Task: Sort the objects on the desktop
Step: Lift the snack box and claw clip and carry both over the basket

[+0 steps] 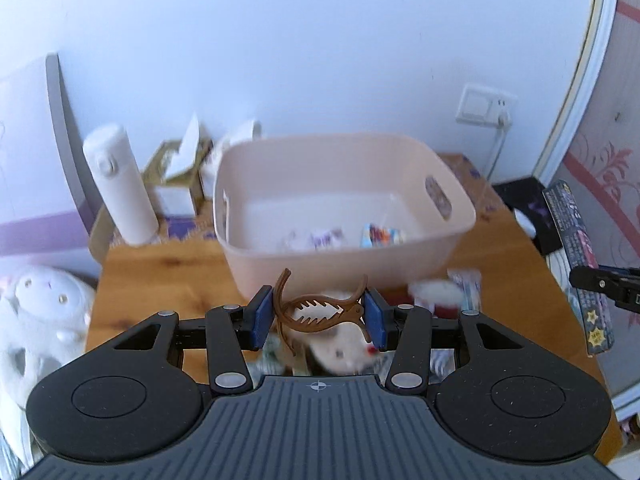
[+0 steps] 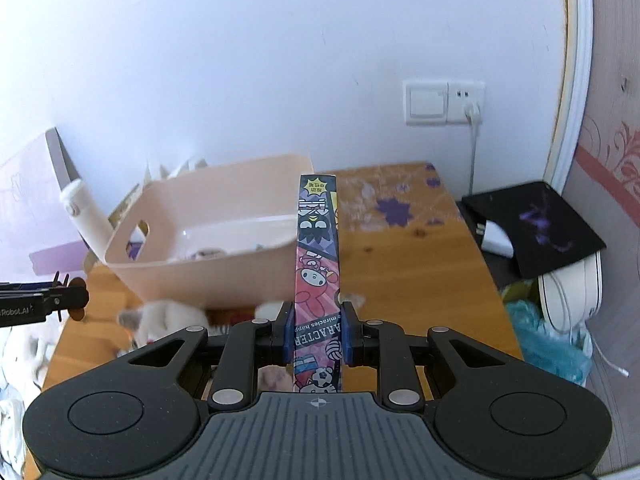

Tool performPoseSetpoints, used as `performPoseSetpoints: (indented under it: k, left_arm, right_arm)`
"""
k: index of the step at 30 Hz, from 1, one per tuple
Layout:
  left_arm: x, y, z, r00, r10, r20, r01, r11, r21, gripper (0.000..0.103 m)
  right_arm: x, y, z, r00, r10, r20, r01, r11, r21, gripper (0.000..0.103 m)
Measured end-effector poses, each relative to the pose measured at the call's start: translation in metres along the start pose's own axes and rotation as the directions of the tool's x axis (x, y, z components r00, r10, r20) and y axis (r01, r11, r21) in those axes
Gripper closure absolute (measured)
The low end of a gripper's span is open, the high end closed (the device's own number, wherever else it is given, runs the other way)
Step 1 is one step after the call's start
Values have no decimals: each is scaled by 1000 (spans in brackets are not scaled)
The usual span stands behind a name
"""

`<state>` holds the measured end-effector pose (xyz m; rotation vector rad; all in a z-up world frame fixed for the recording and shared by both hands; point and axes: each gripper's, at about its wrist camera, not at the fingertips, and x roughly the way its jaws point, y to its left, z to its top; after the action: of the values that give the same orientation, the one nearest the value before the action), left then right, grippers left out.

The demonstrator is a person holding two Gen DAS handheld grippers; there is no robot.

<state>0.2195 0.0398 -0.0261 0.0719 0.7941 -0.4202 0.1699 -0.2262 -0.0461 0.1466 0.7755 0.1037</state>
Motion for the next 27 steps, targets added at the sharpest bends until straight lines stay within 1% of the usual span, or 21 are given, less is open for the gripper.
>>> performPoseSetpoints:
  k: [6, 15, 20, 27]
  left_arm:
    - [1, -1, 28, 997, 17, 75, -18, 1000, 14, 55]
    - [12, -9, 69, 984, 50, 173, -57, 998, 35, 55]
    - [27, -20, 83, 980, 55, 189, -67, 996, 57, 55]
    - [62, -32, 93, 984, 78, 159, -89, 994, 69, 55]
  right_arm:
    - [1, 2, 20, 999, 18, 41, -17, 1000, -19, 82]
    - [10, 6, 55, 994, 40, 101, -35, 998, -53, 82]
    - [20, 3, 73, 991, 60, 120, -53, 997, -64, 82]
    - [44, 7, 98, 987, 98, 126, -83, 989, -120, 82]
